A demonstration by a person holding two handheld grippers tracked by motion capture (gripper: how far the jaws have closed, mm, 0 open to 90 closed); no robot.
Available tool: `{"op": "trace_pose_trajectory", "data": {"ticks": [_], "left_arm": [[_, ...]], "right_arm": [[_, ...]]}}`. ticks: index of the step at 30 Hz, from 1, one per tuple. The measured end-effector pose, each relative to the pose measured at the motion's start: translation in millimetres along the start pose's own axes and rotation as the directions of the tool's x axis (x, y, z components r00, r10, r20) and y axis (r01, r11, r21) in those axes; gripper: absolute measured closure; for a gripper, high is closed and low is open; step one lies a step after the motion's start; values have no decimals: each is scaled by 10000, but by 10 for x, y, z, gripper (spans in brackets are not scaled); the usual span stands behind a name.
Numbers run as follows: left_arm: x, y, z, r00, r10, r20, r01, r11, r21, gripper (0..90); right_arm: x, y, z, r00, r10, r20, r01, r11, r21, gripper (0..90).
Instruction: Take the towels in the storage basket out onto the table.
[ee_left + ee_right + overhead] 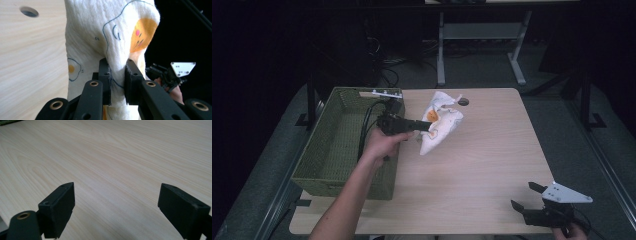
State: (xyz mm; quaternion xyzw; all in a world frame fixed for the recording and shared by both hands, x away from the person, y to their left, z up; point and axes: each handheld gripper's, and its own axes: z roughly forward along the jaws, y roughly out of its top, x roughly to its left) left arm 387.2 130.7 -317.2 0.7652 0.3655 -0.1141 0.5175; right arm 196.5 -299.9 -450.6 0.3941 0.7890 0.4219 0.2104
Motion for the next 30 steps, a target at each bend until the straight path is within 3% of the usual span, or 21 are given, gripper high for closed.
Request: {"op": "trace_pose_trajectory", "data": {"ticks": [6, 19, 28, 30], "left_arm": [[-24, 5, 219, 9999, -69, 153, 65, 9996, 264, 786], [-59, -3, 551, 10000, -44, -34, 45, 9993, 365, 782], [-25, -74, 871, 9995, -271, -139, 280, 9970, 721, 780], [-34, -86, 933, 9997, -117, -229, 137, 9961, 868, 779]], "right_arm": [[7, 4, 15, 10000, -61, 5, 61, 10000, 79, 139], [23, 10, 29, 9998, -205, 14, 205, 9996, 190, 138], [8, 5, 39, 9999, -75, -106, 77, 9998, 156, 139], [9, 8, 47, 9999, -102, -104, 104, 9998, 189, 138]]}}
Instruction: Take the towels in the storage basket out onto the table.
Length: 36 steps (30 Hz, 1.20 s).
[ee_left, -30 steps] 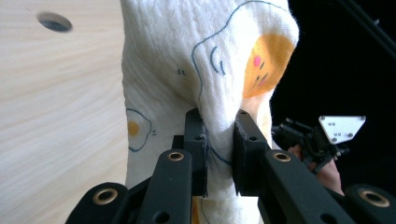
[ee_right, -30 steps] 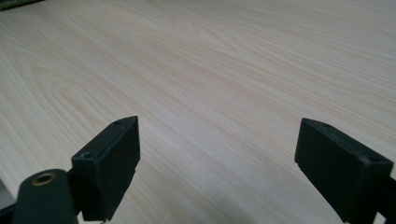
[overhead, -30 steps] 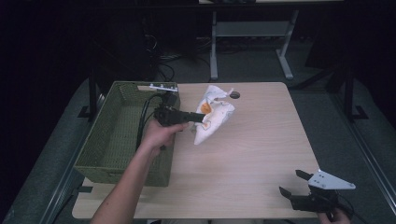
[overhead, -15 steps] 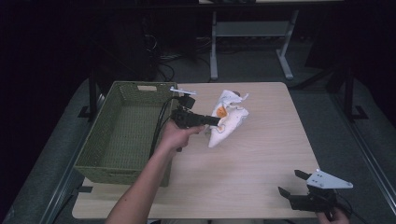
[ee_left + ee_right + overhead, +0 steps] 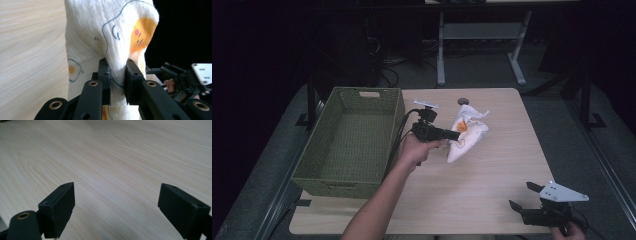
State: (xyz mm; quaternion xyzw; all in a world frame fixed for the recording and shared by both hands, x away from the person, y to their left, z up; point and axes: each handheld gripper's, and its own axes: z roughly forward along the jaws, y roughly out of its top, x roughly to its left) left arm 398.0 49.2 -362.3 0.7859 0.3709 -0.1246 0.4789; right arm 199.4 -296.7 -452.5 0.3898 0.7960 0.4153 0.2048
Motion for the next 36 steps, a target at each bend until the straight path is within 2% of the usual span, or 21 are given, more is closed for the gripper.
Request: {"op": "trace_pose_trajectory", "data": {"ticks": [3, 4, 6, 16, 23, 26, 29, 31, 34, 36], "left_arm": [[16, -4, 78, 10000, -66, 26, 66, 10000, -39, 779], [21, -12, 107, 9998, -188, -43, 188, 9998, 11, 779], [39, -31, 166, 9999, -113, -98, 115, 9997, 196, 783], [111, -134, 442, 9991, -299, -292, 318, 9972, 683, 782], [156, -169, 574, 9979, -464, -441, 501, 9949, 874, 777], [150, -195, 637, 9976, -452, -518, 500, 9943, 943, 772], [138, -221, 696, 9963, -323, -794, 406, 9936, 1053, 758], [149, -239, 734, 9953, -431, -869, 526, 9925, 1103, 756], [154, -263, 759, 9950, -396, -913, 499, 9922, 1139, 758], [173, -277, 758, 9949, -448, -909, 552, 9917, 1164, 702]], "right_arm": [[9, -1, -2, 10000, -61, 30, 61, 10000, 13, 138], [8, -1, -2, 10000, -55, 23, 55, 10000, 4, 138], [4, -3, 2, 10000, -3, 3, 3, 10000, 10, 138], [19, 7, 34, 9999, -91, -81, 91, 9999, 54, 138], [27, 13, 58, 9998, -109, -151, 111, 9998, 142, 138], [31, 13, 62, 9998, -130, -170, 132, 9998, 142, 139], [29, 10, 54, 9998, -149, -155, 151, 9998, 128, 139], [26, 8, 47, 9998, -90, -148, 92, 9999, 95, 138], [26, 9, 47, 9998, -126, -142, 127, 9999, 107, 139], [28, 10, 55, 9997, -191, -175, 194, 9997, 134, 138]]}}
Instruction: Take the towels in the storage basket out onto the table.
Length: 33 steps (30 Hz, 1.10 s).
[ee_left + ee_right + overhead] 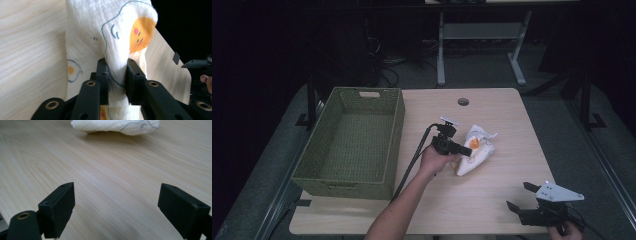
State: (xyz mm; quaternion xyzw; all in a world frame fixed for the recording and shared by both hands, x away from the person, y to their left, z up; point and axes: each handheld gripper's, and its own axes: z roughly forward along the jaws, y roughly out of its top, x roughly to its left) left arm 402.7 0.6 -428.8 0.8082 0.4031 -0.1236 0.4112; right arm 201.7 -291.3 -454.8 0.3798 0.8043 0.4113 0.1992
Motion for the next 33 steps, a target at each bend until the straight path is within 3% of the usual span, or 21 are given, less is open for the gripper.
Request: {"op": "trace_pose_trajectory", "data": {"ticks": [5, 13, 17, 20, 29, 33], "left_arm": [[49, -70, -27, 9974, -485, 525, 496, 9986, -206, 573], [91, -243, -178, 9983, -433, 383, 453, 9976, -523, 534], [84, -306, -275, 9994, -221, 255, 241, 9965, -806, 509], [40, -345, -325, 9995, 163, 256, -139, 9958, -910, 466], [-70, -429, -447, 9957, 633, 682, -554, 9922, -1114, 389], [-121, -560, -494, 9938, 815, 752, -718, 9897, -1235, 363]], "right_arm": [[3, 7, 5, 10000, -48, -11, 48, 10000, 4, 139], [22, 14, -1, 10000, -78, 18, 78, 10000, -8, 139], [23, 27, 19, 9998, -177, -12, 177, 9998, 13, 138], [27, 31, 32, 9998, -208, -32, 208, 9998, 63, 139], [26, 36, 45, 9996, -288, -26, 288, 9996, 80, 139], [41, 45, 57, 9997, -253, -46, 254, 9996, 145, 138]]}}
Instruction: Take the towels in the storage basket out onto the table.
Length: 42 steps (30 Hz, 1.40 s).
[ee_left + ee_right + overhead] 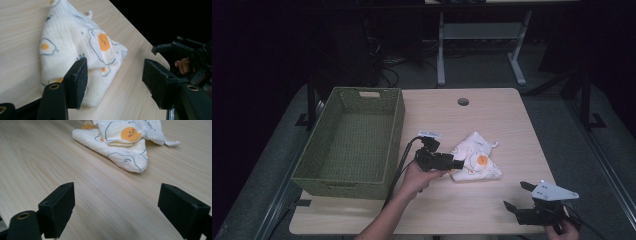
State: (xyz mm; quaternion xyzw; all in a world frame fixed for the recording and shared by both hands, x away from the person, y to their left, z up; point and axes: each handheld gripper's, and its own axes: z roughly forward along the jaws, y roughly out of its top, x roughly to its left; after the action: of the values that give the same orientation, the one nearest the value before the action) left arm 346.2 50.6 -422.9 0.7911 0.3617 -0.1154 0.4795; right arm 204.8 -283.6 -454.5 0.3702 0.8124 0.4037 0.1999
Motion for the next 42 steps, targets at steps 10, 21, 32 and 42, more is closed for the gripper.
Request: {"op": "trace_pose_trajectory", "data": {"ticks": [10, 21, 32, 42], "left_arm": [[-83, -235, -92, 9995, 322, 77, -321, 9994, -115, 316], [-70, -478, -186, 9980, 613, 180, -615, 9981, 68, 298], [-66, -679, -275, 9969, 679, 397, -676, 9977, -74, 299], [-125, -818, -349, 9963, 750, 426, -747, 9972, -93, 292]], "right_arm": [[35, 16, 38, 9999, -103, 19, 103, 9999, 73, 138], [38, 21, 60, 9999, -97, 39, 96, 9998, 172, 138], [52, 34, 80, 9999, -60, 90, 58, 9997, 247, 139], [67, 37, 86, 9998, -172, 38, 171, 9995, 259, 138]]}}
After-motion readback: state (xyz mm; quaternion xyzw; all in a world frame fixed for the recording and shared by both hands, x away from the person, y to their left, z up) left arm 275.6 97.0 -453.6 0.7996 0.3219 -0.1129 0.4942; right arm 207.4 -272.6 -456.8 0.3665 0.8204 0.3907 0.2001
